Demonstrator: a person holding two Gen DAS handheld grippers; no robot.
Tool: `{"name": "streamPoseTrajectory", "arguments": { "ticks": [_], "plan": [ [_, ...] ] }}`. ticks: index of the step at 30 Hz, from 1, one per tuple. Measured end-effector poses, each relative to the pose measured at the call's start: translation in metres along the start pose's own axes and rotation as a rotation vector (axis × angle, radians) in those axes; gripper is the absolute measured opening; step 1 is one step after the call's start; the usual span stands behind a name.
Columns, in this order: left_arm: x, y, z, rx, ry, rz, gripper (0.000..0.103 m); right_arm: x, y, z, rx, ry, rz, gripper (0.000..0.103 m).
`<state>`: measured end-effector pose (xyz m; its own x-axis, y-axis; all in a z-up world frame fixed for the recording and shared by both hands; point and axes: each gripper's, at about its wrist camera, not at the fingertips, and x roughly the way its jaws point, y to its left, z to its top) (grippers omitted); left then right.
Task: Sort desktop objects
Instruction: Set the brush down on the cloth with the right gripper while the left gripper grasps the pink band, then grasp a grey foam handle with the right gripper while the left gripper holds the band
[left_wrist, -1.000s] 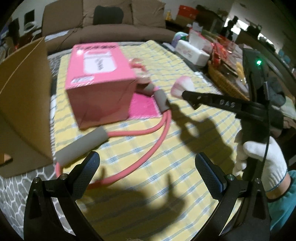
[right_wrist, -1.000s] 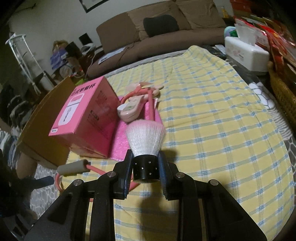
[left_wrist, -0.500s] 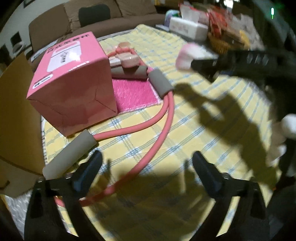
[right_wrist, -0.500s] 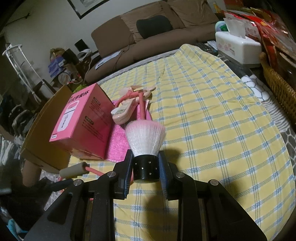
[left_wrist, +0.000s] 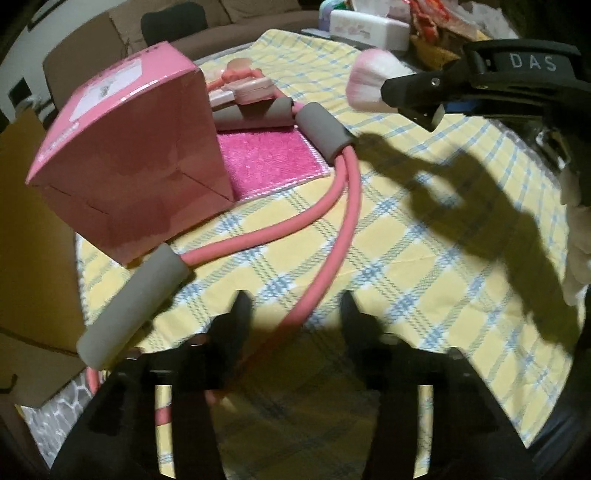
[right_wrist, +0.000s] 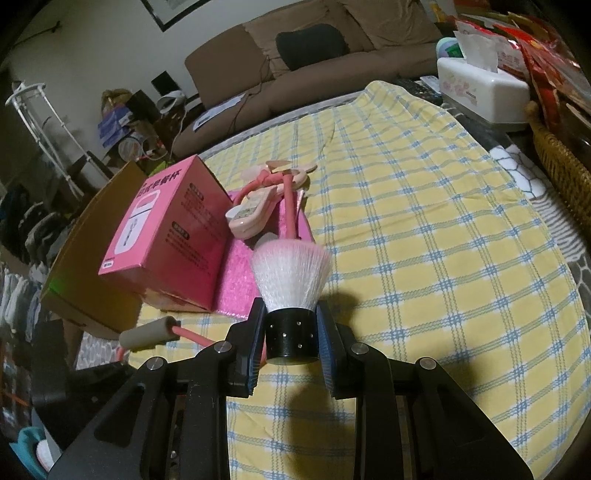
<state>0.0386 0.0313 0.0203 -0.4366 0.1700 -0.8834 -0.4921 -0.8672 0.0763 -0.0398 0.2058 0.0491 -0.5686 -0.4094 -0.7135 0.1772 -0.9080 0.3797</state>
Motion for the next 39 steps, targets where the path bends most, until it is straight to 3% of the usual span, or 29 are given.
{"name": "streamPoseTrajectory", "arguments": {
  "ticks": [1,3,4,5,9,13,15,16,18,19,25,30,33,39],
  "plan": [
    [0.000,0.001,-0.001,0.000,-0.001,-0.012,0.054,0.000,0.000,0.000,-0.002,0.001,-0.002,0.027],
    [-0.002,0.004,-0.004,-0.014,-0.002,-0.045,0.042,0.001,0.000,0.000,-0.001,0.003,-0.003,0.027],
    [-0.003,0.004,-0.004,-0.021,-0.004,-0.055,0.024,0.001,0.000,-0.001,0.000,0.004,-0.005,0.027],
    [-0.005,0.004,-0.004,-0.025,-0.010,-0.048,0.017,0.001,-0.001,-0.001,0.000,0.004,-0.006,0.027],
    [-0.011,0.004,-0.005,-0.042,-0.020,-0.081,0.015,0.007,-0.007,-0.002,0.018,0.033,-0.040,0.027],
    [-0.022,0.001,-0.003,-0.047,-0.036,-0.136,0.013,0.025,-0.025,-0.009,0.070,0.135,-0.132,0.029],
    [-0.031,-0.003,-0.003,-0.041,-0.048,-0.157,0.012,0.028,-0.035,-0.011,0.101,0.151,-0.137,0.032],
    [-0.035,-0.005,-0.004,-0.041,-0.053,-0.168,0.012,0.026,-0.037,-0.010,0.113,0.140,-0.137,0.035],
    [-0.041,-0.006,-0.003,-0.051,-0.056,-0.190,0.011,0.017,-0.041,-0.007,0.132,0.098,-0.139,0.054],
    [-0.042,-0.005,-0.004,-0.057,-0.058,-0.199,0.010,0.009,-0.041,-0.004,0.137,0.064,-0.129,0.054],
    [-0.047,-0.005,-0.006,-0.061,-0.062,-0.225,0.010,-0.007,-0.012,0.010,0.058,-0.046,-0.055,0.054],
    [-0.041,-0.009,-0.006,-0.077,-0.056,-0.254,0.010,0.030,0.026,0.016,-0.035,0.033,-0.072,0.054],
    [-0.041,-0.008,-0.009,-0.082,-0.060,-0.268,0.010,0.053,0.033,0.013,-0.065,0.094,-0.136,0.053],
    [-0.039,0.001,-0.009,-0.113,-0.063,-0.296,0.010,0.082,0.026,0.009,-0.067,0.169,-0.152,0.028]
  ]
}}
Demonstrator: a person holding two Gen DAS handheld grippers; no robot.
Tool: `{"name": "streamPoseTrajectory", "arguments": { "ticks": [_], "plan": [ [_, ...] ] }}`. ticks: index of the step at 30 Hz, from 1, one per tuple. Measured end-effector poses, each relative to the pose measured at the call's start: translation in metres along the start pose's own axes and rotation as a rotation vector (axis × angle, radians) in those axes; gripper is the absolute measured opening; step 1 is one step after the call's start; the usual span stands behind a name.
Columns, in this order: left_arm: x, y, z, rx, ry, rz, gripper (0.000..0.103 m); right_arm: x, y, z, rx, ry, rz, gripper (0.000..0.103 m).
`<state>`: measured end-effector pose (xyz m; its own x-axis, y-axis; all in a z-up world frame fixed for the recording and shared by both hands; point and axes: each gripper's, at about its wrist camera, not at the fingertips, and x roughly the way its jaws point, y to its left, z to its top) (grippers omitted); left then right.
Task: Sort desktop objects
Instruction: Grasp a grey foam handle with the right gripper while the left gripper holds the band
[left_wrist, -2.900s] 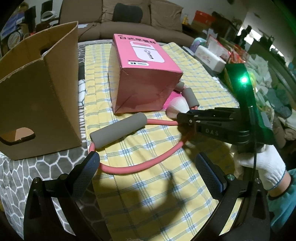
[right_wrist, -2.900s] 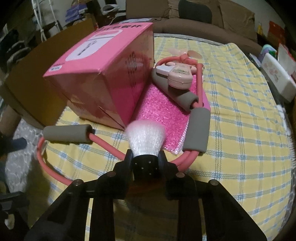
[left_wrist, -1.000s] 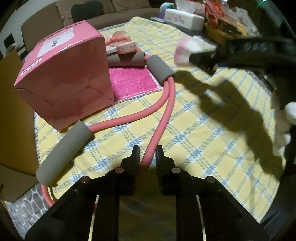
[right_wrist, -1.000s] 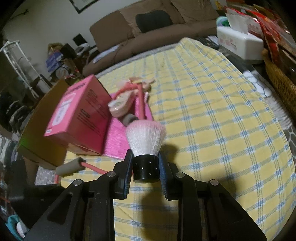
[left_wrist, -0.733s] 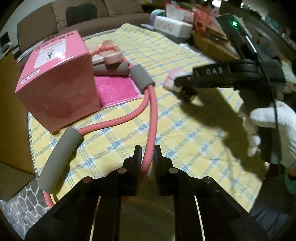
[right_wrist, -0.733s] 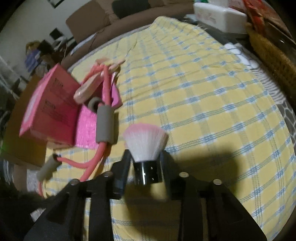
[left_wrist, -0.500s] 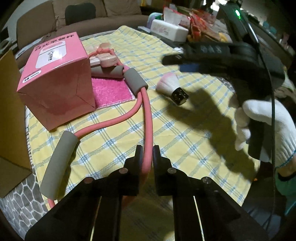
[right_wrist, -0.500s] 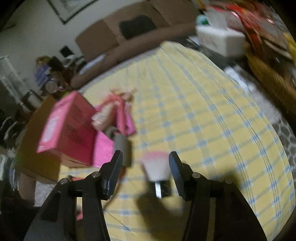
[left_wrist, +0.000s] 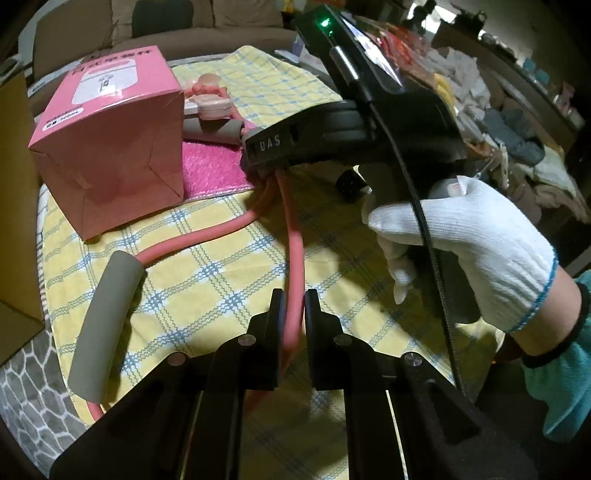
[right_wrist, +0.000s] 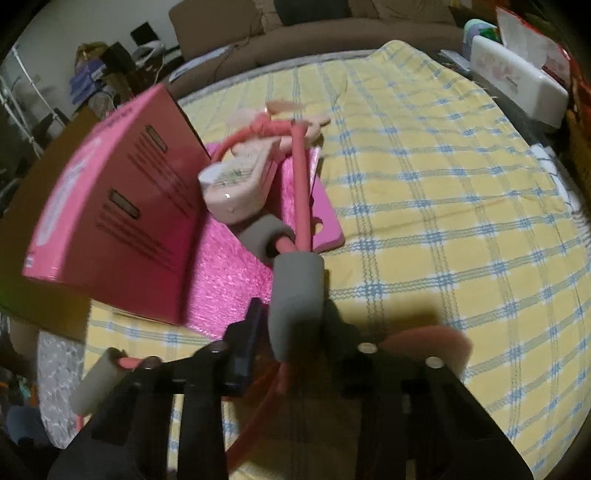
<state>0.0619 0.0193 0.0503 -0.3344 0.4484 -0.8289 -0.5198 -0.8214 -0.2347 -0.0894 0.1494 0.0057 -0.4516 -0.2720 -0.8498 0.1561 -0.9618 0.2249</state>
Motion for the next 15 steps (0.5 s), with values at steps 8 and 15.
{"name": "streamPoseTrajectory", "arguments": {
  "ticks": [8,15],
  "plan": [
    [-0.007,0.002,-0.003,-0.018,-0.013,-0.010,0.010,-0.030,-0.016,-0.002,0.100,-0.074,0.129,0.026],
    [-0.032,-0.003,-0.001,-0.006,-0.066,-0.041,0.010,-0.090,-0.031,-0.009,0.248,-0.229,0.389,0.026]
  ]
}}
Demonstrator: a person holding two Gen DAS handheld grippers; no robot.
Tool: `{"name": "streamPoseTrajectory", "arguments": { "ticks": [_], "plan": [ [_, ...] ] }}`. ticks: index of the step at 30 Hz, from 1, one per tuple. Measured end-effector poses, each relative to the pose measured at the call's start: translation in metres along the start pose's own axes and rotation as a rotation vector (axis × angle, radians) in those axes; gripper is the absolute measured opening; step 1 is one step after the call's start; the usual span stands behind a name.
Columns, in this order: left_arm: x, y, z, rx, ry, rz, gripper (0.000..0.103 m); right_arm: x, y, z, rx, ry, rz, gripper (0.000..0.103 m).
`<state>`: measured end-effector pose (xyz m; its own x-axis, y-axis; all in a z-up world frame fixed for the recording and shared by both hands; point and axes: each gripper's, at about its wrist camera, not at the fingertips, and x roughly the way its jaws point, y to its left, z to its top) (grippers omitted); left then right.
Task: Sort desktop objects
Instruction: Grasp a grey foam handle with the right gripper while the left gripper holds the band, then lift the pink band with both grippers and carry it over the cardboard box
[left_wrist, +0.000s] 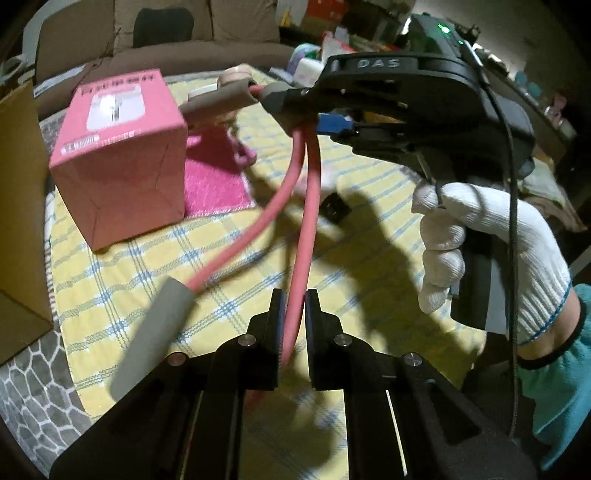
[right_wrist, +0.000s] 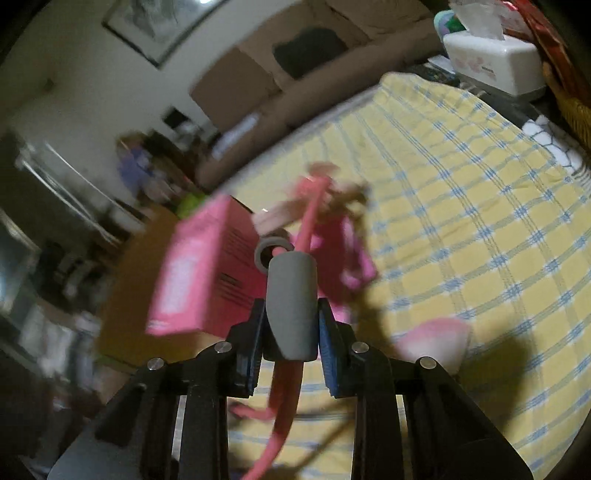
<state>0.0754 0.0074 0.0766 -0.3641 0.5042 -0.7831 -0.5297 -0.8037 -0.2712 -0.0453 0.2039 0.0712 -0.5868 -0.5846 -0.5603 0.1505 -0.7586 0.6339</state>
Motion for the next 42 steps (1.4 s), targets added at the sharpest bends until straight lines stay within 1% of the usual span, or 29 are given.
{"name": "streamPoseTrajectory", "arguments": {
  "ticks": [2,3,4,6,9,11,14,17,19,20,23,26,28,29,30,32,33,35,38,40,42],
  "plan": [
    [-0.009,-0.004,0.001,0.007,-0.012,-0.003,0.010,-0.009,0.006,0.001,0.005,-0.024,0.046,0.026],
    [-0.016,-0.006,0.002,0.013,-0.022,-0.004,0.010,-0.014,0.010,0.001,0.010,-0.035,0.082,0.026],
    [-0.017,-0.004,0.009,0.016,-0.026,-0.006,0.010,-0.018,0.012,0.003,0.016,-0.040,0.100,0.026],
    [-0.028,-0.007,0.011,0.022,-0.042,-0.009,0.010,-0.024,0.018,0.004,0.034,-0.050,0.141,0.026],
    [-0.040,-0.004,0.014,0.017,-0.063,-0.019,0.010,-0.034,0.019,0.005,0.106,-0.085,0.257,0.026],
    [-0.047,-0.003,0.018,0.008,-0.075,-0.028,0.010,-0.043,0.024,0.006,0.138,-0.101,0.293,0.026],
    [-0.055,0.000,0.025,-0.005,-0.097,-0.036,0.010,-0.054,0.035,0.012,0.126,-0.109,0.295,0.026],
    [-0.070,-0.003,0.024,-0.008,-0.127,-0.042,0.009,-0.069,0.048,0.018,0.132,-0.129,0.330,0.025],
    [-0.082,-0.007,0.023,-0.005,-0.148,-0.041,0.008,-0.082,0.064,0.023,0.103,-0.142,0.324,0.025],
    [-0.088,-0.008,0.024,-0.003,-0.160,-0.038,0.004,-0.086,0.071,0.024,0.087,-0.146,0.323,0.025],
    [-0.110,-0.003,0.027,-0.011,-0.194,-0.029,0.004,-0.095,0.094,0.026,0.048,-0.147,0.310,0.025],
    [-0.125,0.007,0.030,-0.037,-0.210,-0.033,0.004,-0.099,0.114,0.028,0.024,-0.146,0.308,0.025],
    [-0.135,0.014,0.028,-0.042,-0.212,-0.073,0.004,-0.100,0.128,0.029,0.010,-0.142,0.313,0.025],
    [-0.141,0.016,0.026,-0.044,-0.220,-0.075,0.007,-0.101,0.135,0.030,0.004,-0.143,0.318,0.025],
    [-0.148,0.019,0.023,-0.046,-0.252,-0.054,0.013,-0.101,0.142,0.031,-0.004,-0.142,0.323,0.025],
    [-0.155,0.022,0.017,-0.051,-0.284,-0.049,0.059,-0.102,0.157,0.032,-0.021,-0.138,0.335,0.025],
    [-0.158,0.025,0.014,-0.060,-0.296,-0.062,0.065,-0.103,0.164,0.032,-0.028,-0.136,0.338,0.025],
    [-0.162,0.030,0.009,-0.068,-0.307,-0.088,0.068,-0.101,0.181,0.034,-0.039,-0.125,0.351,0.025],
    [-0.166,0.031,0.000,-0.055,-0.318,-0.086,0.072,-0.098,0.205,0.034,-0.058,-0.108,0.364,0.026],
    [-0.166,0.030,-0.006,-0.033,-0.317,-0.048,0.074,-0.095,0.221,0.032,-0.073,-0.094,0.375,0.026],
    [-0.163,0.028,-0.013,0.005,-0.310,0.017,0.074,-0.093,0.235,0.030,-0.087,-0.084,0.379,0.026]
  ]
}}
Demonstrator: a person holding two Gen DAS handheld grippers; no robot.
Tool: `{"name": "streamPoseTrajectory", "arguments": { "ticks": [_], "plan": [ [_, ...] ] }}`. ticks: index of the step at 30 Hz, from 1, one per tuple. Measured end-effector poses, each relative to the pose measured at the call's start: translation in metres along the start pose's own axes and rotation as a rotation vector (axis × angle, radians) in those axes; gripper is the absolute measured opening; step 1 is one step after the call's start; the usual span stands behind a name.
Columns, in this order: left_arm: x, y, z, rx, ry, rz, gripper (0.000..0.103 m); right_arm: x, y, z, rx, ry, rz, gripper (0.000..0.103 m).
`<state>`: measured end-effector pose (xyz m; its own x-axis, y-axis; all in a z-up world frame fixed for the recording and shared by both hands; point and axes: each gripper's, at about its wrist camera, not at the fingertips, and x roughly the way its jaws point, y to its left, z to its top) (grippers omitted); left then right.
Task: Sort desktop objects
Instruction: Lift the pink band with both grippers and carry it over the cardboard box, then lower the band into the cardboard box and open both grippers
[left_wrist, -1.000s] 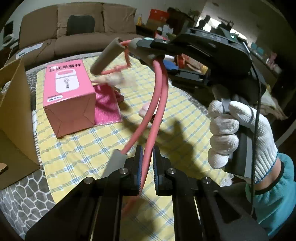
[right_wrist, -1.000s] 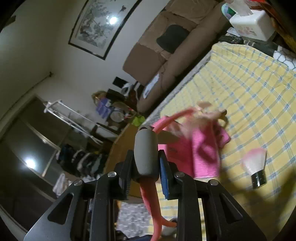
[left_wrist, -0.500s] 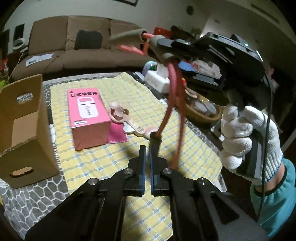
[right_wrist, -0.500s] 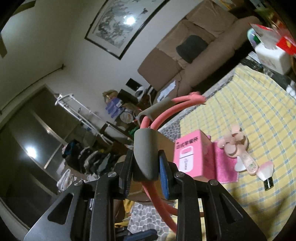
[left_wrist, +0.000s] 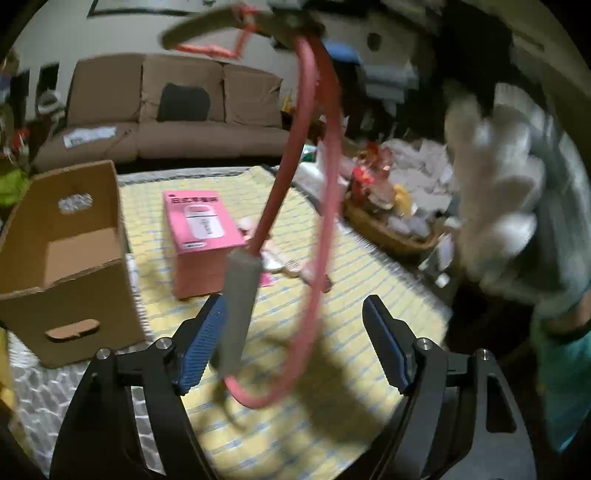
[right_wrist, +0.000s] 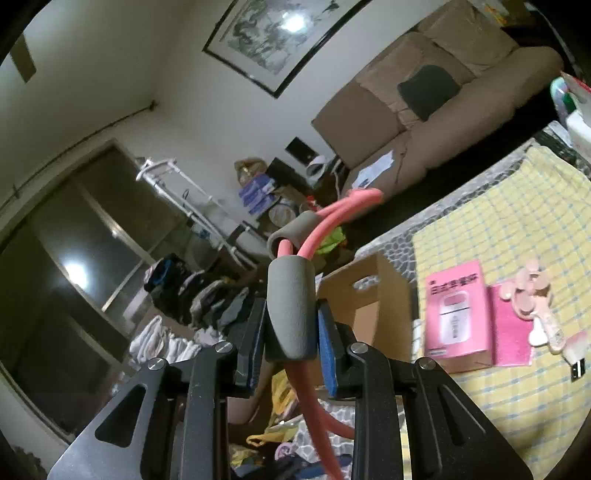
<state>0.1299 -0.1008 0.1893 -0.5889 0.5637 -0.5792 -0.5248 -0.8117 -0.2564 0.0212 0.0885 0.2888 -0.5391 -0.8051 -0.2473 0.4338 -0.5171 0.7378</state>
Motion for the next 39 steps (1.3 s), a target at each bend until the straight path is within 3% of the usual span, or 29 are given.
{"name": "streamPoseTrajectory", "arguments": {
  "ticks": [4,6,7,8,17,25,32,39],
  "plan": [
    [0.005,0.003,-0.011,0.045,0.019,0.095,0.072,0.017,0.025,-0.003,-0.025,0.032,0.025,0.025],
    [0.006,0.011,-0.013,0.022,0.032,0.096,0.047,0.024,0.037,-0.003,-0.040,0.042,0.028,0.026],
    [0.006,0.013,-0.012,0.012,0.038,0.092,0.018,0.027,0.042,-0.003,-0.046,0.045,0.029,0.025],
    [0.007,0.018,-0.010,-0.003,0.048,0.098,0.009,0.030,0.047,-0.003,-0.053,0.051,0.031,0.026],
    [-0.034,0.063,0.013,-0.072,-0.023,0.149,0.008,0.050,0.063,0.003,-0.096,0.073,0.016,0.026],
    [-0.073,0.136,0.049,-0.110,-0.065,0.286,0.008,0.091,0.066,0.019,-0.161,0.116,-0.046,0.025],
    [-0.053,0.202,0.081,-0.162,-0.017,0.371,0.008,0.154,0.036,0.020,-0.134,0.175,-0.102,0.025],
    [-0.021,0.239,0.095,-0.181,0.015,0.396,0.008,0.226,-0.018,0.018,-0.074,0.247,-0.171,0.026]
  ]
}}
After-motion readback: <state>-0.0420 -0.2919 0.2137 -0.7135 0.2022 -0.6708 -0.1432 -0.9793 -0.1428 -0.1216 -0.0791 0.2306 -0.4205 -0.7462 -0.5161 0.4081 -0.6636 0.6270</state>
